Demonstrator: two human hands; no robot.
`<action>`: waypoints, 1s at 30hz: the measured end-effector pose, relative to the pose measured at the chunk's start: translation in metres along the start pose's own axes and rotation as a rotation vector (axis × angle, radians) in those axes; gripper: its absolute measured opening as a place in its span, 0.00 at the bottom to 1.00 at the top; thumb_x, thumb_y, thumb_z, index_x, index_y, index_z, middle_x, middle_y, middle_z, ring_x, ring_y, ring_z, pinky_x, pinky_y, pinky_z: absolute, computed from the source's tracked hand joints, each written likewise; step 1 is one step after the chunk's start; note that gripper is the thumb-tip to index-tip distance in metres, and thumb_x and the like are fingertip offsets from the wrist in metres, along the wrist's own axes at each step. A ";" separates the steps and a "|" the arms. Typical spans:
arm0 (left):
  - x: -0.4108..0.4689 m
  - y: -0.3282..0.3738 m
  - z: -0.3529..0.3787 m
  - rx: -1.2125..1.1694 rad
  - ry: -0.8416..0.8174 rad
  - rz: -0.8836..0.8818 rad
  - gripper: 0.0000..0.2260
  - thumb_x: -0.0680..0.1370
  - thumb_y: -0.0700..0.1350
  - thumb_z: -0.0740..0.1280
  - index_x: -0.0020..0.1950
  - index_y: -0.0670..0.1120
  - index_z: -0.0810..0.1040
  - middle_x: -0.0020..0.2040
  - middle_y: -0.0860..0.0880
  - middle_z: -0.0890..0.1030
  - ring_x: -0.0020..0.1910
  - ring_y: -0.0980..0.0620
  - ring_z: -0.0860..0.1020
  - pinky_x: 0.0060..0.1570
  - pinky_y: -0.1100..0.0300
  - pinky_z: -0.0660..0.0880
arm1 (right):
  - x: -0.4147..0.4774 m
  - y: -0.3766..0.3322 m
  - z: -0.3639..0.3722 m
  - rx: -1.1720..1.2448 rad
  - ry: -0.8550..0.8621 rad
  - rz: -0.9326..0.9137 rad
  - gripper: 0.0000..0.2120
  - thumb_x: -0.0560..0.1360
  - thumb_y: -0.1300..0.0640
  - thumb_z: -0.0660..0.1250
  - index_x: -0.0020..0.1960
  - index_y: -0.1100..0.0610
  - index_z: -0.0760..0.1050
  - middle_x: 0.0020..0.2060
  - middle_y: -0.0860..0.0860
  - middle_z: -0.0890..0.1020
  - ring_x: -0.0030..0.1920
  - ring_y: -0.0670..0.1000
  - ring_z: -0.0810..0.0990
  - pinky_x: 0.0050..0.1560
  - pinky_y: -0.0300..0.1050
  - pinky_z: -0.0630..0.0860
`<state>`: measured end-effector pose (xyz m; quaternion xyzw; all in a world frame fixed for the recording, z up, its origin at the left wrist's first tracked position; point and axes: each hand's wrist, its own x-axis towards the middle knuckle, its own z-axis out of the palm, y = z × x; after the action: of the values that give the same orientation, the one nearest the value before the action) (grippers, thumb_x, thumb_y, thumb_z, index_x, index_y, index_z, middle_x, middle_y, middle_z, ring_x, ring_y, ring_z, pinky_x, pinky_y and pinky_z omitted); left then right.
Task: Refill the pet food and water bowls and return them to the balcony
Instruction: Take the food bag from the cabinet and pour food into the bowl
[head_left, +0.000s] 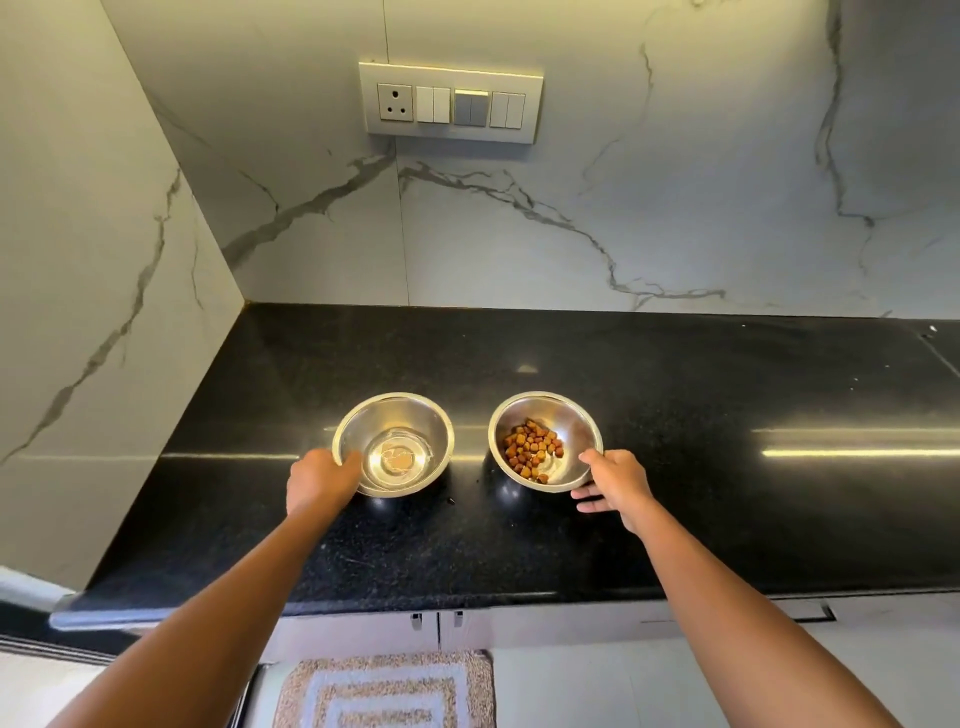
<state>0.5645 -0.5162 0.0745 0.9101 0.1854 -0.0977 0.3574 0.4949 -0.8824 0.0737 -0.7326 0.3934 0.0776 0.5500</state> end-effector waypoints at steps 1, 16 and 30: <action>-0.003 0.000 -0.002 0.056 0.022 0.018 0.19 0.79 0.55 0.64 0.45 0.39 0.81 0.39 0.42 0.83 0.38 0.42 0.80 0.38 0.54 0.75 | -0.002 -0.001 0.000 -0.014 0.012 -0.007 0.10 0.84 0.52 0.65 0.59 0.57 0.74 0.49 0.58 0.85 0.44 0.56 0.89 0.38 0.52 0.87; -0.031 0.036 -0.049 0.313 0.127 0.292 0.17 0.78 0.51 0.65 0.60 0.40 0.75 0.60 0.39 0.79 0.61 0.38 0.75 0.59 0.46 0.74 | -0.067 -0.039 0.010 -0.566 0.280 -0.379 0.42 0.80 0.41 0.67 0.84 0.60 0.53 0.84 0.59 0.54 0.84 0.59 0.51 0.81 0.57 0.60; -0.076 0.234 -0.187 0.354 0.661 1.176 0.23 0.75 0.46 0.68 0.67 0.38 0.72 0.69 0.32 0.72 0.68 0.32 0.71 0.65 0.39 0.70 | -0.179 -0.225 -0.001 -0.772 0.619 -1.183 0.36 0.81 0.52 0.68 0.83 0.58 0.55 0.85 0.59 0.48 0.85 0.60 0.47 0.81 0.53 0.55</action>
<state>0.5988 -0.5667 0.3777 0.8860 -0.2578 0.3656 0.1221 0.5218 -0.7755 0.3393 -0.9493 0.0170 -0.3059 0.0703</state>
